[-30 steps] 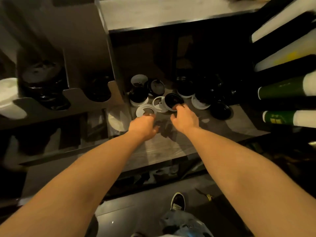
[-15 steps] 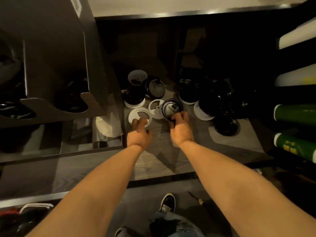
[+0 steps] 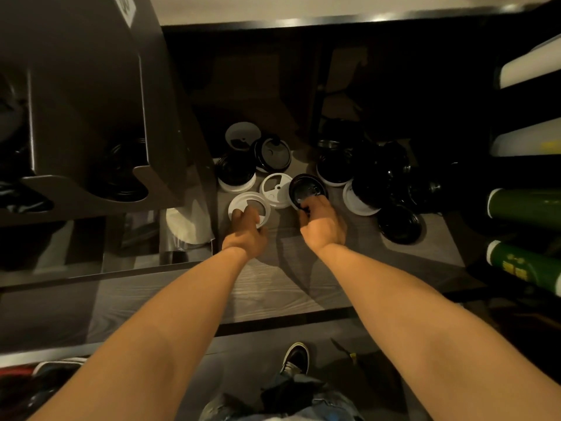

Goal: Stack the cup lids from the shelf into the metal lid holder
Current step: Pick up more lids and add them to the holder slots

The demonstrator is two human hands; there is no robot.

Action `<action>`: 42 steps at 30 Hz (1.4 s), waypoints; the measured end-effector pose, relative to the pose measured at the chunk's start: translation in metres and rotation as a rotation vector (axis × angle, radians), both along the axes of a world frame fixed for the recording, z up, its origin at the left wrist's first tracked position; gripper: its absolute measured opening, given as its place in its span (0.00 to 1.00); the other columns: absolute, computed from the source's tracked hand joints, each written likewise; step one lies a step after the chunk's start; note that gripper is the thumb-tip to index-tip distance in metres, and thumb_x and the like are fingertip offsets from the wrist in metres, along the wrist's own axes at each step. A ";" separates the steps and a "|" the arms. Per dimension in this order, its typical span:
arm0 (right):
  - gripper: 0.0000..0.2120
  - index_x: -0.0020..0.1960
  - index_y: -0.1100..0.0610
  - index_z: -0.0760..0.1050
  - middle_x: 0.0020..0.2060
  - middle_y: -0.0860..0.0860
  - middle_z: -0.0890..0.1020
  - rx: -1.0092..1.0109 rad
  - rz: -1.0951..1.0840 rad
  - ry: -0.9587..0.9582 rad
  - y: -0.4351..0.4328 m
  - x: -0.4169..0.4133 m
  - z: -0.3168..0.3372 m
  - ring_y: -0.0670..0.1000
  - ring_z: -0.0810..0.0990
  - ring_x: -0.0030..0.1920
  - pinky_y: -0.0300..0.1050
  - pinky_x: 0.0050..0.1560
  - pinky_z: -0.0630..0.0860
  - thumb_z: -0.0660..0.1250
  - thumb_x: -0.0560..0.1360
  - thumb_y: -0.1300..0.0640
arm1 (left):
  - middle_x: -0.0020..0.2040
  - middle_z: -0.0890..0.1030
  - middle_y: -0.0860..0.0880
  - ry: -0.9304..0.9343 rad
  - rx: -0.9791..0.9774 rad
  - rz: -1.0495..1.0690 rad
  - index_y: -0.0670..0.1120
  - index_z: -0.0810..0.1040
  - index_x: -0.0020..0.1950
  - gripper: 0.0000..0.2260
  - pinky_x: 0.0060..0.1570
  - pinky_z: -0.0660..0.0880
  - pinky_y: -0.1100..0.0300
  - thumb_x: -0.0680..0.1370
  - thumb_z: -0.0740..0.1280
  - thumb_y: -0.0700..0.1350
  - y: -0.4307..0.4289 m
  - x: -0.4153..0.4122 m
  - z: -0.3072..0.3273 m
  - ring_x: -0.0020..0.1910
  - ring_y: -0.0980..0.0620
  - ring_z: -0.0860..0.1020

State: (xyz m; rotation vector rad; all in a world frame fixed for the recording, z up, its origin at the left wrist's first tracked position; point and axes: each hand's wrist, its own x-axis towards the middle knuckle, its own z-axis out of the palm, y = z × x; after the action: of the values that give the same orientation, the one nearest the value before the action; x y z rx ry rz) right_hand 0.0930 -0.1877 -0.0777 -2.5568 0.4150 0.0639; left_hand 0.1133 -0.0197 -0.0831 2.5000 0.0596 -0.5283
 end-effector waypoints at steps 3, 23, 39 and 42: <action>0.14 0.65 0.50 0.75 0.64 0.51 0.73 -0.078 0.080 0.031 -0.004 0.008 0.007 0.57 0.75 0.60 0.49 0.54 0.67 0.60 0.81 0.54 | 0.60 0.63 0.43 0.032 0.038 -0.029 0.43 0.67 0.60 0.11 0.55 0.77 0.44 0.80 0.64 0.43 0.000 0.002 0.002 0.53 0.39 0.73; 0.14 0.58 0.56 0.71 0.56 0.55 0.76 -0.105 0.033 -0.126 -0.005 0.006 0.048 0.59 0.74 0.57 0.49 0.45 0.65 0.60 0.81 0.47 | 0.56 0.69 0.47 -0.205 0.047 -0.090 0.45 0.73 0.54 0.07 0.53 0.72 0.52 0.80 0.65 0.48 0.009 0.000 0.039 0.51 0.44 0.72; 0.16 0.40 0.58 0.78 0.35 0.56 0.78 0.122 -0.081 -0.192 0.073 -0.067 0.101 0.60 0.76 0.41 0.50 0.34 0.63 0.58 0.80 0.54 | 0.39 0.70 0.49 -0.039 -0.521 0.097 0.45 0.70 0.51 0.06 0.30 0.68 0.59 0.83 0.55 0.45 0.050 -0.059 0.125 0.37 0.46 0.71; 0.24 0.27 0.55 0.67 0.25 0.51 0.70 0.278 -0.130 -0.191 0.099 -0.090 0.106 0.53 0.70 0.30 0.47 0.30 0.60 0.59 0.81 0.47 | 0.42 0.74 0.43 0.169 -0.670 0.254 0.45 0.73 0.60 0.13 0.22 0.61 0.65 0.82 0.53 0.48 0.074 -0.082 0.138 0.26 0.51 0.67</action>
State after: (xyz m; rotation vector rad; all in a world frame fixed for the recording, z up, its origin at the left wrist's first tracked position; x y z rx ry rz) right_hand 0.0026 -0.0891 0.0287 -2.2332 0.4617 -0.1584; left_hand 0.0316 0.0541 0.0549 1.7634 0.2234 -0.5411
